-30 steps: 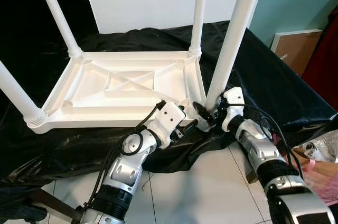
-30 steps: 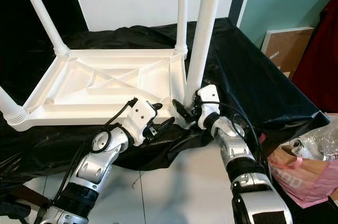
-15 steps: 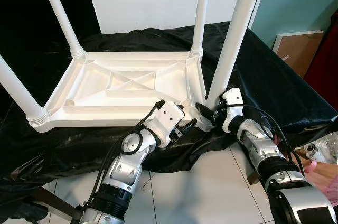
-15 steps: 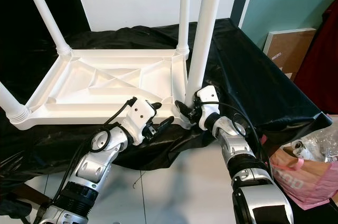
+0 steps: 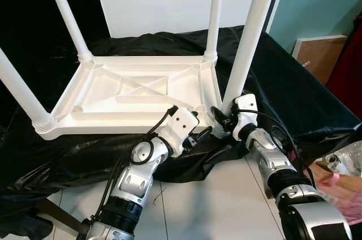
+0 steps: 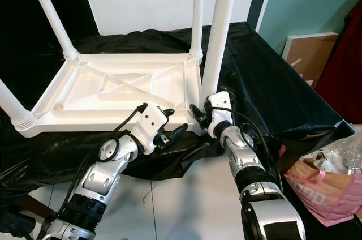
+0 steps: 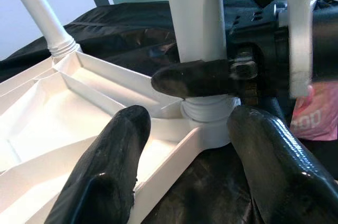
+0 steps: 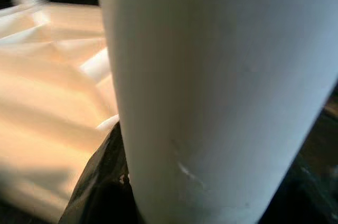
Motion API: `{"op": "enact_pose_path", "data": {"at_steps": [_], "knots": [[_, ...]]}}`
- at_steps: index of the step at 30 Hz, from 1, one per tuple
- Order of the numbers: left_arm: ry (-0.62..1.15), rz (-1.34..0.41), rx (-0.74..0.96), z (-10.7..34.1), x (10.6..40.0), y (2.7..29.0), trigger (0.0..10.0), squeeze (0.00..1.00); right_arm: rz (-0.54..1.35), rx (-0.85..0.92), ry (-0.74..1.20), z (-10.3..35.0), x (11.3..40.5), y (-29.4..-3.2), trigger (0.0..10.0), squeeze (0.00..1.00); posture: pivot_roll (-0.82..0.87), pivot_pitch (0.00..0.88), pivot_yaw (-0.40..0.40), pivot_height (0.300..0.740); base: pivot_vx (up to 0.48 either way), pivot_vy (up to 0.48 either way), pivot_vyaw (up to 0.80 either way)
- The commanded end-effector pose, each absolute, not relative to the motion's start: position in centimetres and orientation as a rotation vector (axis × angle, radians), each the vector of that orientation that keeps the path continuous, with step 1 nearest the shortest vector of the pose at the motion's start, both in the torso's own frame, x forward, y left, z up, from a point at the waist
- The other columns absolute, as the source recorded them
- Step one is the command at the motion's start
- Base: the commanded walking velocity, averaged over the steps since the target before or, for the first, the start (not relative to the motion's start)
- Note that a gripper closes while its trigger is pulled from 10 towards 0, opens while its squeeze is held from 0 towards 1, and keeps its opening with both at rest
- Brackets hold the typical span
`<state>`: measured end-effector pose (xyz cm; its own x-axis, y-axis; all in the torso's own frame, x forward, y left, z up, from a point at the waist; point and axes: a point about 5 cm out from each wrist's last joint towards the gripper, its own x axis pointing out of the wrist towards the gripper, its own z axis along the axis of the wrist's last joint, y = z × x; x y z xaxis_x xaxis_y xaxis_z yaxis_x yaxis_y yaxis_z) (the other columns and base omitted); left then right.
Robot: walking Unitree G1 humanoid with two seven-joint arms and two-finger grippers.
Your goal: Building children table
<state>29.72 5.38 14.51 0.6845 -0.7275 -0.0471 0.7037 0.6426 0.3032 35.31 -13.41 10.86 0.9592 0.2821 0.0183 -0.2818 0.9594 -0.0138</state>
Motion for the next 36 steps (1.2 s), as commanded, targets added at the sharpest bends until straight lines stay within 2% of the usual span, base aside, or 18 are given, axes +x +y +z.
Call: {"op": "enact_pose_path", "data": {"at_steps": [1,2,6,25,26,27,28,29,36], "knots": [[-0.074,-0.745,0.314,14.3,30.0,5.6,10.0,0.0,0.162,0.012,0.075,8.9,34.7,-14.5,10.0,0.0,-0.03,0.0,-0.006,0.74,0.0,0.0,0.0],[-0.074,-0.745,0.314,14.3,30.0,5.6,10.0,0.0,0.162,0.012,0.075,8.9,34.7,-14.5,10.0,0.0,-0.03,0.0,-0.006,0.74,0.0,0.0,0.0],[-0.074,-0.749,0.313,14.2,29.8,5.5,10.0,0.0,-0.1,0.121,0.079,8.0,33.6,-13.4,10.0,0.0,-0.03,0.0,-0.014,0.74,0.0,0.0,0.0],[-0.071,-0.747,0.312,14.0,29.7,5.5,10.0,0.0,-0.05,0.107,0.032,9.0,33.4,-11.7,10.0,0.0,-0.02,0.0,-0.022,0.74,0.0,0.0,0.0],[-0.072,-0.748,0.311,14.0,29.7,5.5,10.0,0.0,-0.05,0.103,0.008,9.4,33.4,-11.7,10.0,0.16,-0.02,0.0,-0.021,0.74,0.0,0.0,0.0],[-0.072,-0.748,0.311,14.0,29.7,5.5,10.0,0.0,-0.05,0.103,0.008,9.4,33.4,-11.7,10.0,0.16,-0.02,0.0,-0.021,0.74,0.0,0.0,0.0],[-0.072,-0.748,0.312,14.0,29.7,5.5,10.0,0.0,-0.053,0.104,-0.002,9.6,33.4,-11.9,10.0,0.89,-0.02,0.0,-0.021,0.74,0.0,0.0,0.0],[-0.072,-0.748,0.313,14.0,29.7,5.5,10.0,0.0,-0.053,0.106,-0.009,9.7,33.4,-11.9,10.0,1.0,-0.02,0.0,-0.021,0.74,0.0,0.0,0.0],[-0.074,-0.752,0.314,14.0,29.7,5.4,10.0,0.0,0.016,0.11,-0.054,10.2,33.3,-12.4,10.0,1.0,-0.03,0.0,-0.016,0.74,0.0,0.0,0.0]]}}
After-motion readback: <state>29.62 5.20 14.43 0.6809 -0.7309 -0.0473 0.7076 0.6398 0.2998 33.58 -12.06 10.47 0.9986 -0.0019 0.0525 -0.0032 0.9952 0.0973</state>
